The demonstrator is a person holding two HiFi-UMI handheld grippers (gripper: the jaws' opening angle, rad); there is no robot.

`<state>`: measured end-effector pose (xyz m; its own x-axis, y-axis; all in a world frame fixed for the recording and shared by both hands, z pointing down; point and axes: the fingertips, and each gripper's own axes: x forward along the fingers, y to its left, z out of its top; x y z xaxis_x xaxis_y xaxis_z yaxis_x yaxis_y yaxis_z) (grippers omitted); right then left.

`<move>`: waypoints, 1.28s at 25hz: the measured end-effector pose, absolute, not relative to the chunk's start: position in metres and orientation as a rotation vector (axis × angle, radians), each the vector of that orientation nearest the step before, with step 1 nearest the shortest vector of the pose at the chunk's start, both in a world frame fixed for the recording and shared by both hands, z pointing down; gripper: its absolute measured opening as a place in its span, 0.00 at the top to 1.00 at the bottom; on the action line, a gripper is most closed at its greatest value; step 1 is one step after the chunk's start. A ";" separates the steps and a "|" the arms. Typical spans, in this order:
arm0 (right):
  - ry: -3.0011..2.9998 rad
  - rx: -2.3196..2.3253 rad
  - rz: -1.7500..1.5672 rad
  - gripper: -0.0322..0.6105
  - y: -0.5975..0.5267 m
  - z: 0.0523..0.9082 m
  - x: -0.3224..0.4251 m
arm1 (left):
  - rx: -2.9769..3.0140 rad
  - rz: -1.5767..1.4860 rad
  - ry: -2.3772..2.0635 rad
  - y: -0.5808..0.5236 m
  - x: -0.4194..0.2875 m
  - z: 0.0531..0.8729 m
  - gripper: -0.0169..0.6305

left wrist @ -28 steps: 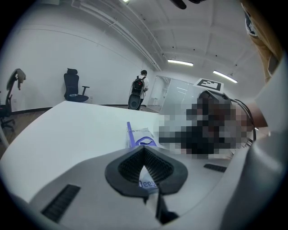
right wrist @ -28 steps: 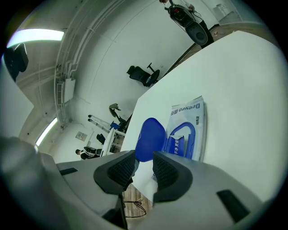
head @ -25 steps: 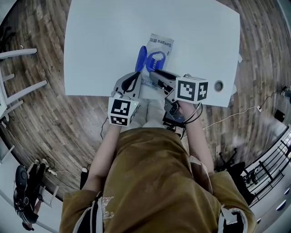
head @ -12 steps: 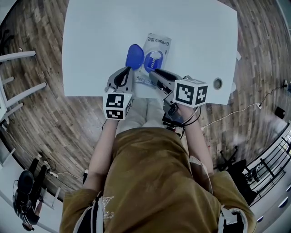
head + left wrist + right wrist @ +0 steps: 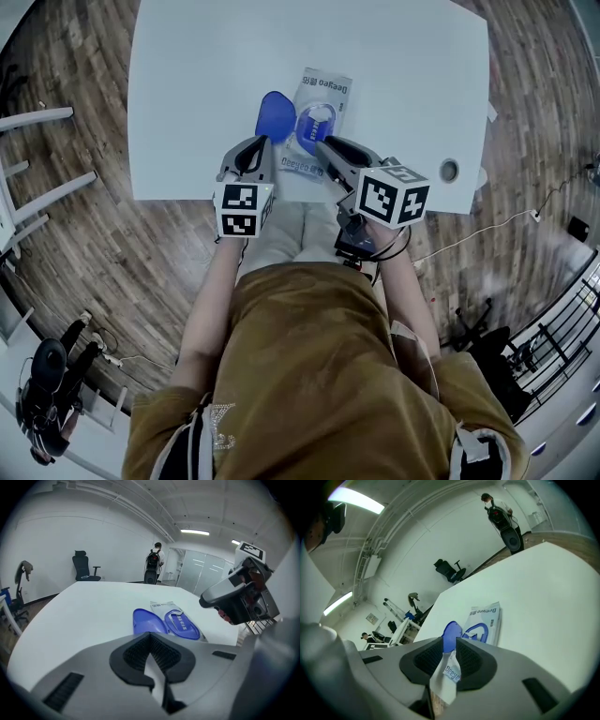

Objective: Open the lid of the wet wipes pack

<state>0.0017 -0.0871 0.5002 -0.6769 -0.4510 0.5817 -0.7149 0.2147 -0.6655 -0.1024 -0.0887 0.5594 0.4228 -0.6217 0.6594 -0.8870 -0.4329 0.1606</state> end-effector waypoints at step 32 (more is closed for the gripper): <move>-2.260 1.499 0.697 0.93 -0.101 0.454 0.042 | 2.263 0.675 -1.296 -0.093 -0.097 0.532 0.97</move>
<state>0.0423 -0.1014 0.4541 -0.3858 -0.7559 0.5289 -0.9225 0.3230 -0.2113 -0.0973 -0.0935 0.5325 0.4406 -0.6598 0.6087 -0.8769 -0.4614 0.1346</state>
